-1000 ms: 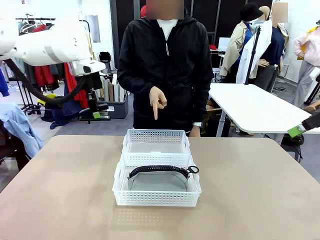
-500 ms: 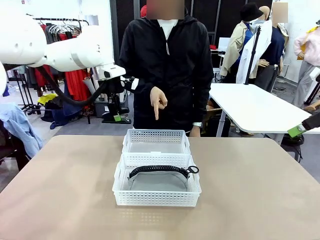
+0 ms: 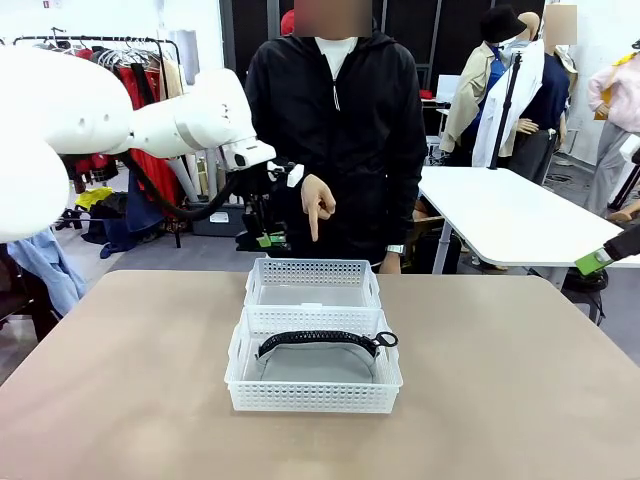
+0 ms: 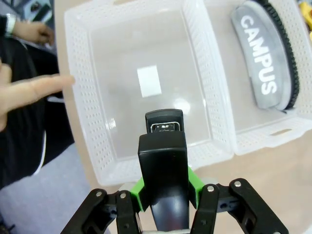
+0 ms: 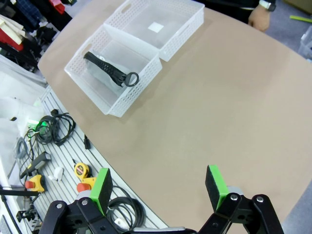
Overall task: Distribute items into two baskets.
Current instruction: Place the picked Stapler into the Organizing basket as instructed by the person.
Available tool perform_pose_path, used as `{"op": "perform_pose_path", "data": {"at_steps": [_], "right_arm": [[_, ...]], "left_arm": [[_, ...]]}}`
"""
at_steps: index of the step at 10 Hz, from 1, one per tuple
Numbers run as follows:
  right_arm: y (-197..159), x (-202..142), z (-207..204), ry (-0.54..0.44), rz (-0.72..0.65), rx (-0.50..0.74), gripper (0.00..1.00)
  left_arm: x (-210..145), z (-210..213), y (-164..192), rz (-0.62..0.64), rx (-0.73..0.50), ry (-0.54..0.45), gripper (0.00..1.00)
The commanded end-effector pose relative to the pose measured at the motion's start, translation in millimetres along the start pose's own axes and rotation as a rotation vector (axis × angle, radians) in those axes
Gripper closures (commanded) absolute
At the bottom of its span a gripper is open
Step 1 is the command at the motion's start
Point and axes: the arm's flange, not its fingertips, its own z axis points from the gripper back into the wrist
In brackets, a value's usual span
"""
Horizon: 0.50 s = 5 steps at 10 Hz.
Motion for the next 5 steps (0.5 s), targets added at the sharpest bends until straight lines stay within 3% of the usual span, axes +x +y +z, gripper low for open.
{"op": "perform_pose_path", "data": {"at_steps": [1, 5], "right_arm": [[-0.4, -0.4, 0.8, -0.003, 0.012, 0.004, 0.0], [-0.4, -0.4, 0.8, -0.003, 0.012, 0.004, 0.0]], "left_arm": [[12.7, -3.9, 8.4, -0.072, -0.021, 0.001, 0.97], [36.3, -33.5, 13.9, -0.128, -0.034, -0.039, 0.97]]}}
